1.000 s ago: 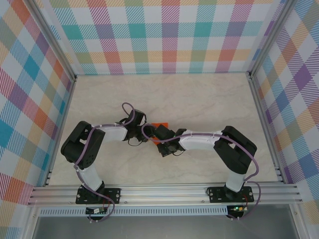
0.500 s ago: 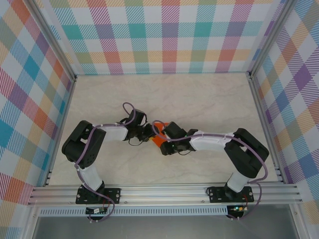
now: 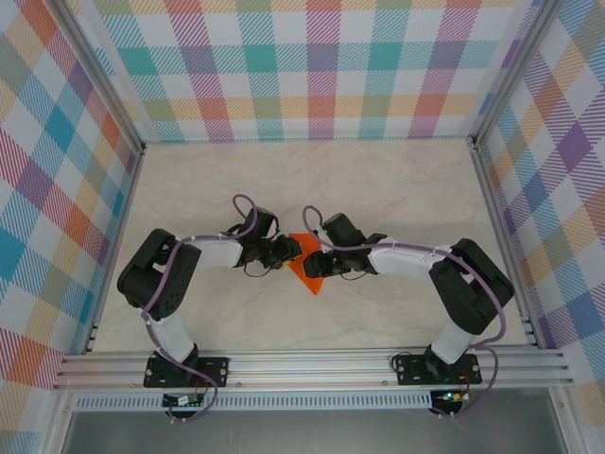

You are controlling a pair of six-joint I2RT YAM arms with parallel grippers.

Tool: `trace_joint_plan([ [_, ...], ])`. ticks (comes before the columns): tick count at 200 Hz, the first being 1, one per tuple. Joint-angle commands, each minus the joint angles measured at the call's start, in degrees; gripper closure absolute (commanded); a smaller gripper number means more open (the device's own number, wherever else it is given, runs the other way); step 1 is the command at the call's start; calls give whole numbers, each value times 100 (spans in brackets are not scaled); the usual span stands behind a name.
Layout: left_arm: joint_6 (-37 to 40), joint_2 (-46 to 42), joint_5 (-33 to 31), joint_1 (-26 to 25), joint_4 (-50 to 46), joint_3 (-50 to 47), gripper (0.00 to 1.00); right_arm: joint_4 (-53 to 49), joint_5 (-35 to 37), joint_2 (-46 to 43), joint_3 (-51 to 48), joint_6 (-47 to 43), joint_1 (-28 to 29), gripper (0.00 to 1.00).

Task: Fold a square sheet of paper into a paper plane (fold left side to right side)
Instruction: Fourth fold the wing at the center of the table.

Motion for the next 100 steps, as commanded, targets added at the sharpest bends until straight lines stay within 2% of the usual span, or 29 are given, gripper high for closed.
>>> trace_joint_plan([
  [1,69,-24,-78,-80,-172,60,65,-91,-44,218,251,97,86,56],
  [72,89,-99,-76,-80,-210,64,65,-316,250,679,633,136,164,57],
  [100,90,-158,-86,-80,-232,64,65,-276,225,790,729,163,160,62],
])
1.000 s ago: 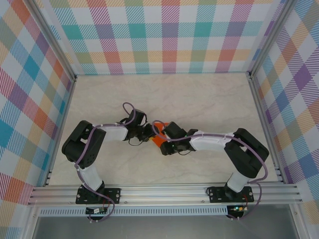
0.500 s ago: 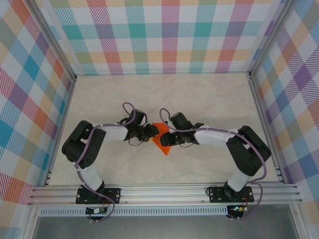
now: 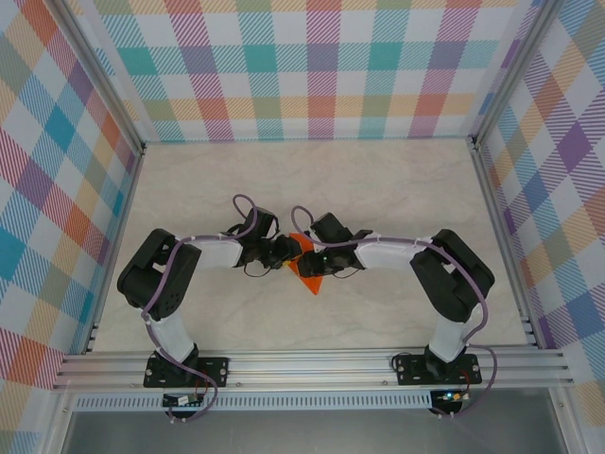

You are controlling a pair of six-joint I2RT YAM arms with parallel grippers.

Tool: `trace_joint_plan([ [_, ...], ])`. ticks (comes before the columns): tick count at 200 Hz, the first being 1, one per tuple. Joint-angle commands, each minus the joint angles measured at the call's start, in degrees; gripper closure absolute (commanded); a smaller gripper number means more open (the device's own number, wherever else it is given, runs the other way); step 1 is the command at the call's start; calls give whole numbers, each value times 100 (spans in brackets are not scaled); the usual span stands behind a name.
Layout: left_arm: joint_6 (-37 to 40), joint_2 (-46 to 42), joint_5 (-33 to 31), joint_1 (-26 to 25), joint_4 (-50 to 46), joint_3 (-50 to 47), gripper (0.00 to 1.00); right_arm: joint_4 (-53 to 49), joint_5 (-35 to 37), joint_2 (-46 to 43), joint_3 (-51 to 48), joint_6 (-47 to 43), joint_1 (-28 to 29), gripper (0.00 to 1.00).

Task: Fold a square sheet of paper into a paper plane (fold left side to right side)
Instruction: Fourth fold the wing at the center of the table.

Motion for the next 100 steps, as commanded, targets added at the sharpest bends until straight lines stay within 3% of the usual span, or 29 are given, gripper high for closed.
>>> trace_joint_plan([
  [1,87,-157,-86,-80,-228,64,65,-77,23,122,163,48,43,62],
  [100,181,-696,-290,-80,-479,-121,64,595,-444,52,-216,267,-141,97],
])
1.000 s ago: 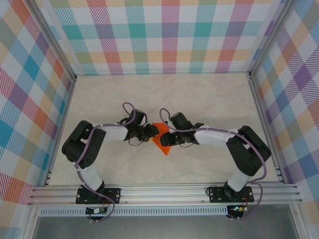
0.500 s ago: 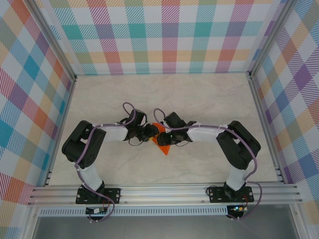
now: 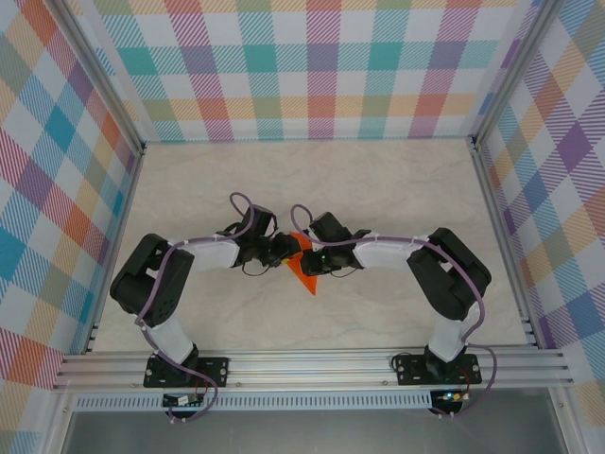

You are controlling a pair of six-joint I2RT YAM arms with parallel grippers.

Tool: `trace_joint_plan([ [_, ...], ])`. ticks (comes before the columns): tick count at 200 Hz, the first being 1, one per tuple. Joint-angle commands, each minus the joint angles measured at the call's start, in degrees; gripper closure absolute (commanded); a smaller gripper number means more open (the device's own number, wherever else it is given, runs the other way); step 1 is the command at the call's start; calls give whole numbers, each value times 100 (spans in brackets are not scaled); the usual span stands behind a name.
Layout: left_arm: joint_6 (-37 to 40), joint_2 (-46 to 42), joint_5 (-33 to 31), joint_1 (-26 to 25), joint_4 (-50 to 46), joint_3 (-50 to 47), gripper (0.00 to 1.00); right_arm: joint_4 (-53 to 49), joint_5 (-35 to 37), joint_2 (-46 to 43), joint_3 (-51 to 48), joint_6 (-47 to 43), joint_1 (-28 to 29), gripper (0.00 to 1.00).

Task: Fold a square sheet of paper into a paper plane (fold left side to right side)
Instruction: Fourth fold the wing at the center of the table.

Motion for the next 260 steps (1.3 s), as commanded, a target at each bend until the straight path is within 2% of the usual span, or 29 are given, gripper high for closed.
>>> trace_joint_plan([
  [1,176,-323,-176,-80,-292,-105,64,342,-310,-33,-191,77,-89,97],
  [29,212,-408,-288,-80,-416,-133,64,452,-461,-96,-287,92,-129,100],
  [58,179,-295,-279,-80,-410,-98,76,484,-499,-99,-348,98,-142,100],
  [90,167,-49,-130,-80,-275,39,81,599,-553,-118,-432,165,-151,100],
  [133,139,150,-45,-81,-182,168,81,948,-674,-246,-654,371,-206,100],
  [205,-24,333,121,-98,152,205,73,1236,-916,-360,-837,517,-327,99],
  [260,-21,333,133,-112,164,194,71,1883,-1474,-364,-1151,846,-610,97],
])
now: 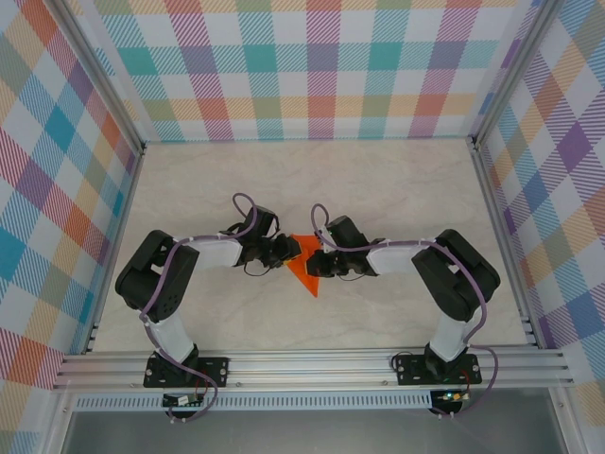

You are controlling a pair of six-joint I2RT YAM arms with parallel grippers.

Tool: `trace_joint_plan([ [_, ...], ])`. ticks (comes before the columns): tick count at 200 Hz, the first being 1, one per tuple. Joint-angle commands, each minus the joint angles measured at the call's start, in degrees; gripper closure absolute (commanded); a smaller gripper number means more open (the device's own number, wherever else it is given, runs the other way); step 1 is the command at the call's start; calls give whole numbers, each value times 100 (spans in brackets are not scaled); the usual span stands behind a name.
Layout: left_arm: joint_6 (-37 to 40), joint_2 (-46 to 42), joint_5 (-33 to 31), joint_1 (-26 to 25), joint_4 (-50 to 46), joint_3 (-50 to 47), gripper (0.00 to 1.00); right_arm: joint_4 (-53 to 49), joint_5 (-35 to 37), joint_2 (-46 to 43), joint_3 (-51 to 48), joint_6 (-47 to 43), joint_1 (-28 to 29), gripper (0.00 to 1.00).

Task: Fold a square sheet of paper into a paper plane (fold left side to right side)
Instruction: Fourth fold the wing at the center of the table.

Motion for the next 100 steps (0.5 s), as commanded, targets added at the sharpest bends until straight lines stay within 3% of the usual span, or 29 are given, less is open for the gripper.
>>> trace_joint_plan([
  [1,-48,55,104,-88,100,119,71,472,-458,-140,-162,221,-133,97],
  [100,-20,87,144,-137,100,161,67,1190,-1224,230,-339,594,-368,96],
])
